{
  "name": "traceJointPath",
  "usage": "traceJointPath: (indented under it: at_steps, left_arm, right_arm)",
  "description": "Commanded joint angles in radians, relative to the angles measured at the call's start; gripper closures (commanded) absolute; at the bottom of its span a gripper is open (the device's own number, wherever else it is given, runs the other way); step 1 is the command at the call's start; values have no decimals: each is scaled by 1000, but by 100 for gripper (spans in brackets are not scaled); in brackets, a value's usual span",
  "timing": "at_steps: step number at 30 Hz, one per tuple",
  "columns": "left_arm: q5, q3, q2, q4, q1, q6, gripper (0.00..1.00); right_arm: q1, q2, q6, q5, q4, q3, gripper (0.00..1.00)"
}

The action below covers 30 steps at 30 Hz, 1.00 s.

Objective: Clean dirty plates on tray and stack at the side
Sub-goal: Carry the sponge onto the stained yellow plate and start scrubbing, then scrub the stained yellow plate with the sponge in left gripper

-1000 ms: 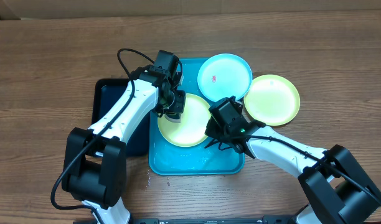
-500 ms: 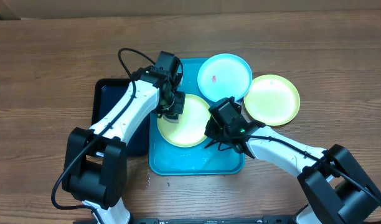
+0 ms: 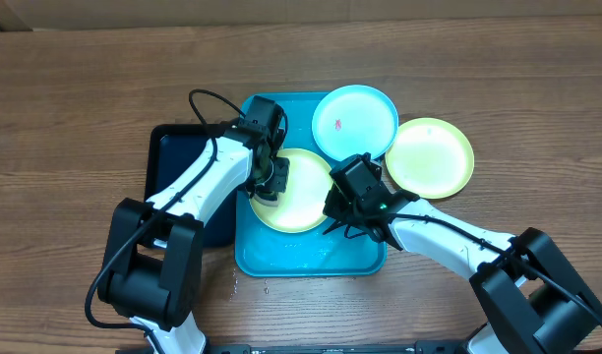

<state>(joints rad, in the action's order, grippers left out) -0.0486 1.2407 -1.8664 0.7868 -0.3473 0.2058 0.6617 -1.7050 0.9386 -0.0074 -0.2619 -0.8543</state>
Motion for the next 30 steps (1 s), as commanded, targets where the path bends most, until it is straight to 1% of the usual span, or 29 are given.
traceJointPath:
  at_steps: [1,3,7,8,10,15,24,26,28,29,30]
  left_arm:
    - [23,-18,-12,-26,-8,-18,96]
    - [23,-20,-12,-37,-8,-18,96]
    - [23,-20,-12,-47,-8,-18,96]
    - [23,-20,-12,-47,-8,-18,96]
    - [23,-20,-12,-47,-8,-18,96]
    - [23,-29,-12,-47,-8,-18,96]
    - [14,-94,-38,-94,-10,31,96]
    - [-34,-107,-55,-109,-10,31,95]
    - [-126,-108,-76,-116,-10,29,96]
    - [-248,-108,-89,-128,-10,6,96]
    - [-322,-108,-90,-136,-9,-15,96]
  right_arm:
    - [0,-7,-4,14,3,-14,91]
    - [0,-10,-4,14,3,-14,85]
    - [0,-26,-3,17,13,-14,85]
    - [0,-32,-3,17,15,-14,86]
    - [0,-35,-3,16,15,-14,96]
    - [0,-35,-3,13,19,-14,96]
    - [0,-35,-3,13,19,-14,96]
    - [0,-35,-3,13,19,-14,96]
    - [0,-35,-3,12,23,-14,96]
    - [0,-35,-3,12,23,-14,96]
    - [0,-35,-3,12,23,-14,96]
